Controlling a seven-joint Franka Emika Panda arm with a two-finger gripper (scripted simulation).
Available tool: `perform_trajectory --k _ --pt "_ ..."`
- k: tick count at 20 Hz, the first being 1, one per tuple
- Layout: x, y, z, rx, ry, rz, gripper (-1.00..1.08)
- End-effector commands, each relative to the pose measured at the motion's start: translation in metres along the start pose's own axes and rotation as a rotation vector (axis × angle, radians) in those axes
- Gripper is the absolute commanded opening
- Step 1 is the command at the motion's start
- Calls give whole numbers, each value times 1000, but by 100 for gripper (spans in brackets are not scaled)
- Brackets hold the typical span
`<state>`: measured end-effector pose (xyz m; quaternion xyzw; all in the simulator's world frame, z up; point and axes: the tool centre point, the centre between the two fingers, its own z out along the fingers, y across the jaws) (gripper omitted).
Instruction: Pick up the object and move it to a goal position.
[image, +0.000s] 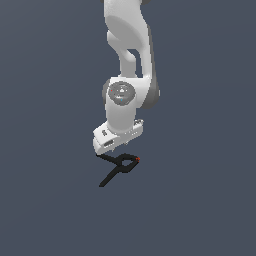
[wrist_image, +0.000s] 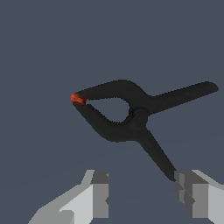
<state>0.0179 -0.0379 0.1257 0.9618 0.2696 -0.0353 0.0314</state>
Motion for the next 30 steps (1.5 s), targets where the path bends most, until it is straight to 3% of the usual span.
perform_trajectory --k 1,18,30 --pt "-3 7 8 -5 -16 -70 28" --pt "-29 53 63 -5 -127 -516 28" --pt "-40 68 82 7 -164 -665 28"
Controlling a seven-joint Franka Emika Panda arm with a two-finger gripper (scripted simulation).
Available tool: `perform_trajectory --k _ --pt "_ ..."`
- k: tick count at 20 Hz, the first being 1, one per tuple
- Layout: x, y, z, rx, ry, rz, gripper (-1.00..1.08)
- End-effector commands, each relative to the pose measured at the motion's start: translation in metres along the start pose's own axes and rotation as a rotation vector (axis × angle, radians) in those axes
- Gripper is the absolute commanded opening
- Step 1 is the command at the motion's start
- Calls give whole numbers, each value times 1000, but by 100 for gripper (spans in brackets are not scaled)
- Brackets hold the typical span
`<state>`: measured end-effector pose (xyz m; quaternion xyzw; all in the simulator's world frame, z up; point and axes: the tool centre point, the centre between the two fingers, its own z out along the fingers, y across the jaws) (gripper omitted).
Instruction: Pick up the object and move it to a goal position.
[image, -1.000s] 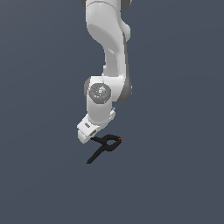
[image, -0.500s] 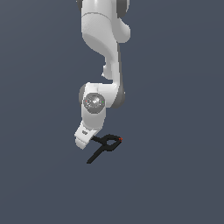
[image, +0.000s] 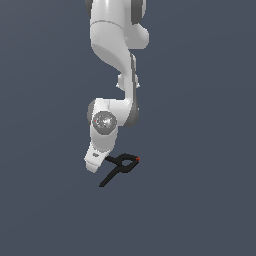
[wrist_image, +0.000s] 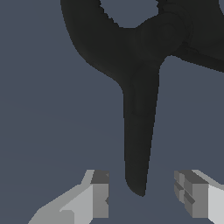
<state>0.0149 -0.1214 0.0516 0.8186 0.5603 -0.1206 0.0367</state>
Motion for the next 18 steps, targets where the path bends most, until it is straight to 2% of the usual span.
perform_trajectory --k 1,6,15,16,18 --pt "-1 1 2 1 -3 -15 28" --pt "-1 1 4 1 -3 -13 28" --pt "-2 0 32 1 -3 -18 28" --pt "-2 0 32 1 -3 -18 -100" --pt "-2 0 32 1 -3 -18 -100"
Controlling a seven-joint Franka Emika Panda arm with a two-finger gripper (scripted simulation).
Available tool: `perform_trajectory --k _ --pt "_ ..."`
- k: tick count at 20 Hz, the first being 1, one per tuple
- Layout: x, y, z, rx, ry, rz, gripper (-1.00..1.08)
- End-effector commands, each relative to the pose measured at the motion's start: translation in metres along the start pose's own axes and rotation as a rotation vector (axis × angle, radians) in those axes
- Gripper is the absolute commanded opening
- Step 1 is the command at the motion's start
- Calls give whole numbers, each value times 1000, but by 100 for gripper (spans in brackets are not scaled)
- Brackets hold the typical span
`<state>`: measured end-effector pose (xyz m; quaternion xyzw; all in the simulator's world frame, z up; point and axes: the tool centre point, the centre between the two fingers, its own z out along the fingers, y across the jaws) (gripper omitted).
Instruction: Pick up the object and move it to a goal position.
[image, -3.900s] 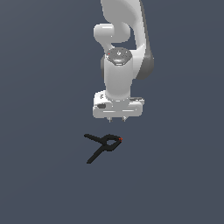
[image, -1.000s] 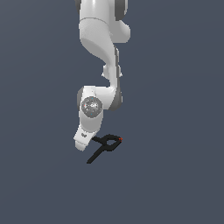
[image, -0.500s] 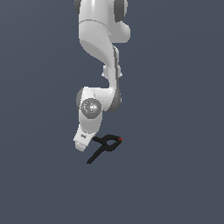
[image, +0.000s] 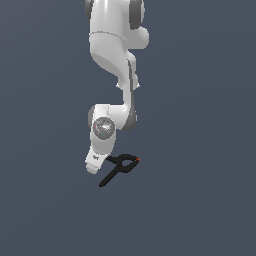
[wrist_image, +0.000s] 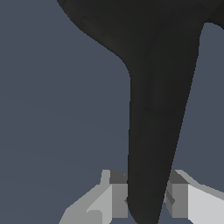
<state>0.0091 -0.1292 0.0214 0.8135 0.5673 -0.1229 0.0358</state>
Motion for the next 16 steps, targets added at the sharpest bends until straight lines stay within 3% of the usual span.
perform_trajectory --k 1,16 --pt "0 0 0 -1 0 0 -100" --pt "11 -8 -19 -1 0 -1 -100"
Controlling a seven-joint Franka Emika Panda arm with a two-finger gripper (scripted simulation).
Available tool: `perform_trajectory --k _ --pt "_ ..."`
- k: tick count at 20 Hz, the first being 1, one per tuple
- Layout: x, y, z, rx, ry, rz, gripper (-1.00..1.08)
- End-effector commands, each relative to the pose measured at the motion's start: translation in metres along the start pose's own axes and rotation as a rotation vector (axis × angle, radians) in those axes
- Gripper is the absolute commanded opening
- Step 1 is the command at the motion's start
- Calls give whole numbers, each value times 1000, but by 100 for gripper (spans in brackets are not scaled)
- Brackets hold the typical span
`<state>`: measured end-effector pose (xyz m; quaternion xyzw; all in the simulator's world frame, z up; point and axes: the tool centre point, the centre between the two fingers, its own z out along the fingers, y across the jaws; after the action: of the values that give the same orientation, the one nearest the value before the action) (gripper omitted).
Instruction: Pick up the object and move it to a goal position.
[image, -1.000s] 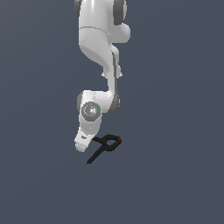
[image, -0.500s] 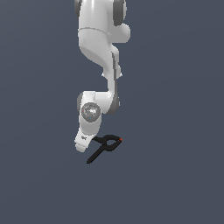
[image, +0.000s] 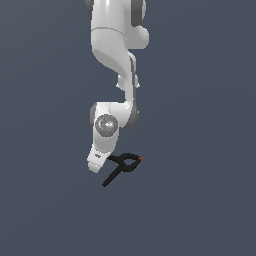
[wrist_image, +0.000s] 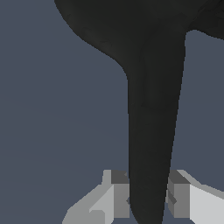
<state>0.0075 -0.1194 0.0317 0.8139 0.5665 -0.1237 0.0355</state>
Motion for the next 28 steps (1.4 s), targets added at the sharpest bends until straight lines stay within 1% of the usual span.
perform_trajectory --k 1,6,19,23,28 --pt "7 -5 -13 -3 1 -2 -100" --pt "28 -21 -50 -3 0 -3 -100" --pt "97 -71 -176 -2 0 -4 -100" --pt "110 -80 -201 -2 0 -4 -100" --pt "119 -84 -216 -2 1 -3 -100"
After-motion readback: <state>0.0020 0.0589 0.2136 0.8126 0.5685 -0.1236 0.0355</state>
